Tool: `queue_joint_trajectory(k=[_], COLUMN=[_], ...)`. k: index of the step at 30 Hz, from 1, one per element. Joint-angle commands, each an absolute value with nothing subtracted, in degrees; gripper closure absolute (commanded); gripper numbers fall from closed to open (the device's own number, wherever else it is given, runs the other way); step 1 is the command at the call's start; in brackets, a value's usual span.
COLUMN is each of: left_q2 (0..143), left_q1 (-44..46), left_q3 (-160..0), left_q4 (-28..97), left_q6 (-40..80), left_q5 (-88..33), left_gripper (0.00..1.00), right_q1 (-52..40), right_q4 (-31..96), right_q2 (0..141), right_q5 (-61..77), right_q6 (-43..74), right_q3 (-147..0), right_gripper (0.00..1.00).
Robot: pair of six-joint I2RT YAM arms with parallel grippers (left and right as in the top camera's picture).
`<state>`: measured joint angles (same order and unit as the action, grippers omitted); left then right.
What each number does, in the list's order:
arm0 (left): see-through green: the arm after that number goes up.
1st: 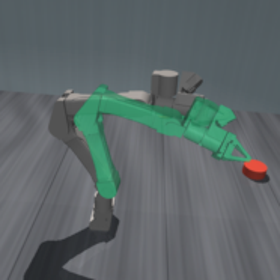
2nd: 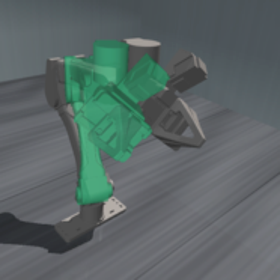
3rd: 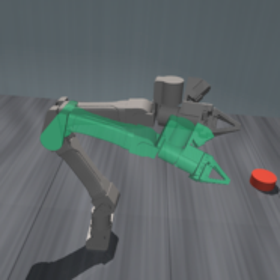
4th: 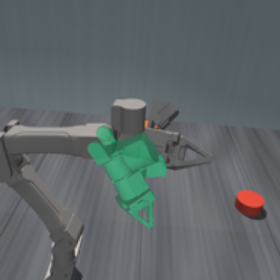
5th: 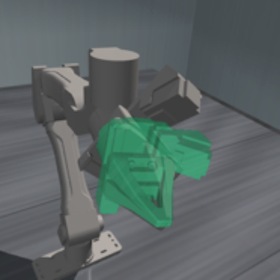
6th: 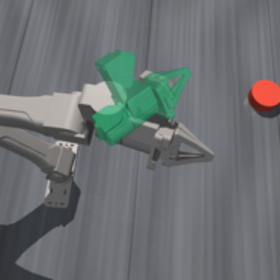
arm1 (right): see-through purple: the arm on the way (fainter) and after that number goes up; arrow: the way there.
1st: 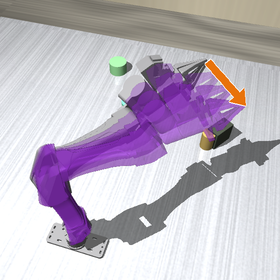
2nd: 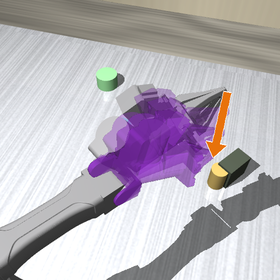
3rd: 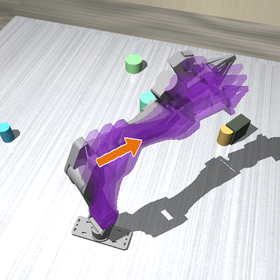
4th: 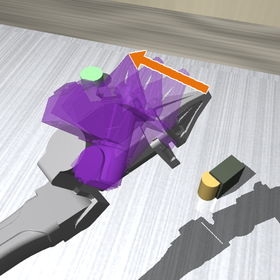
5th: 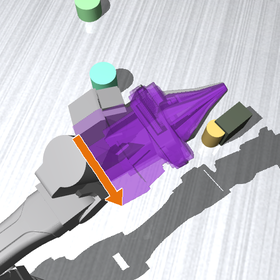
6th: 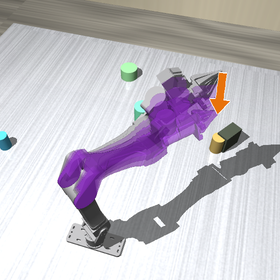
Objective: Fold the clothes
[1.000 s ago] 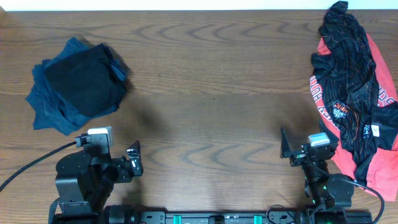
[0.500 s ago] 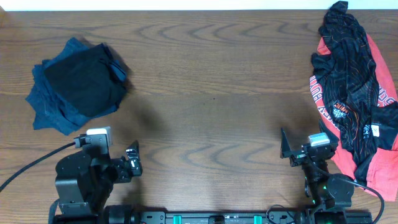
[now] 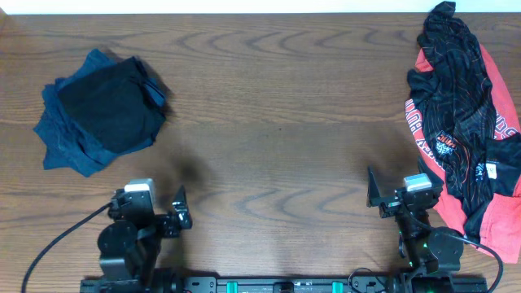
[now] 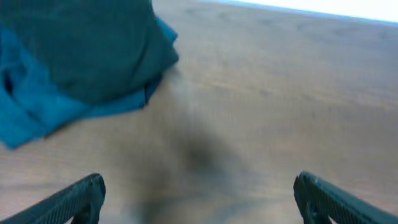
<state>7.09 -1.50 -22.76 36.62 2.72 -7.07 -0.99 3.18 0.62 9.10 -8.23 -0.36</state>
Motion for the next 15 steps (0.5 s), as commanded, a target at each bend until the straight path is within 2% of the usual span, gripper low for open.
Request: queue_joint_trajectory(k=[1,9,15], left_q2=[3.2,0.1,0.1], left_q1=[-1.6,-1.6,-1.6], left_q3=[-16.1,-0.3,-0.2], left_q4=[28.0,-3.3,-0.2], left_q6=[2.0,1.9,0.1], left_q5=[-6.4,-6.4,-6.9], left_gripper=[0.02,0.02,0.02], right_q1=[-1.5,-1.5,-1.5], right_q4=[3.4,3.4,3.4], right_q2=[0.3,0.3,0.3], right_q5=[9.0,9.0,9.0], right_q6=[-9.1,-9.1,-9.1], right_q3=[-0.3,-0.3,-0.3], right_gripper=[0.01,0.01,0.01])
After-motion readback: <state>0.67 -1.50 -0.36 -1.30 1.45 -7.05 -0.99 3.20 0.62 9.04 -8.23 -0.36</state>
